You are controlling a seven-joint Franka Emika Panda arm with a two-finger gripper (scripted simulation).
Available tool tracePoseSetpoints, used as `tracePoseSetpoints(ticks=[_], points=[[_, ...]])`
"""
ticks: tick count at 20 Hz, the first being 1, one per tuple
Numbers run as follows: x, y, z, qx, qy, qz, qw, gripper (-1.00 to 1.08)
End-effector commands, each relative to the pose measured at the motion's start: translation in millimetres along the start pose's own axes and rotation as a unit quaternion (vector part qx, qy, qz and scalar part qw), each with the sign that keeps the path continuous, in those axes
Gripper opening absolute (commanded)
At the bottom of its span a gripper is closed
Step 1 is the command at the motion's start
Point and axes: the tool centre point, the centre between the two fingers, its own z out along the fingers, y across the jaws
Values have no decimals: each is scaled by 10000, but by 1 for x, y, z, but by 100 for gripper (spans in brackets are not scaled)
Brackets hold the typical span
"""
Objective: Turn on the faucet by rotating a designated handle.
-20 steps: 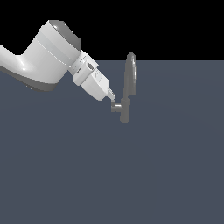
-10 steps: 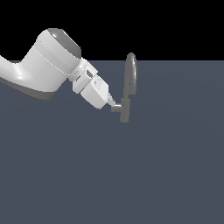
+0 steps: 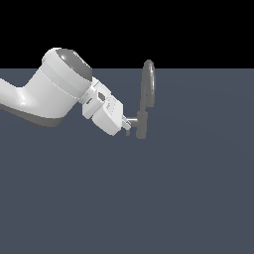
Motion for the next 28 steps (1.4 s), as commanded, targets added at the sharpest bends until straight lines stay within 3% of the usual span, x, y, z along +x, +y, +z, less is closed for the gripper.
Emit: tracePoseSetpoints(ticks=[1, 8, 9, 10, 28], points=[[-12, 2, 13, -49, 11, -38, 10000, -100], [-41, -1, 43, -120, -4, -70, 9999, -100], [-41, -1, 43, -120, -4, -70, 9999, -100], [-19, -11, 19, 76, 47, 73, 9999, -100], [-59, -42, 62, -110, -2, -62, 9999, -100]])
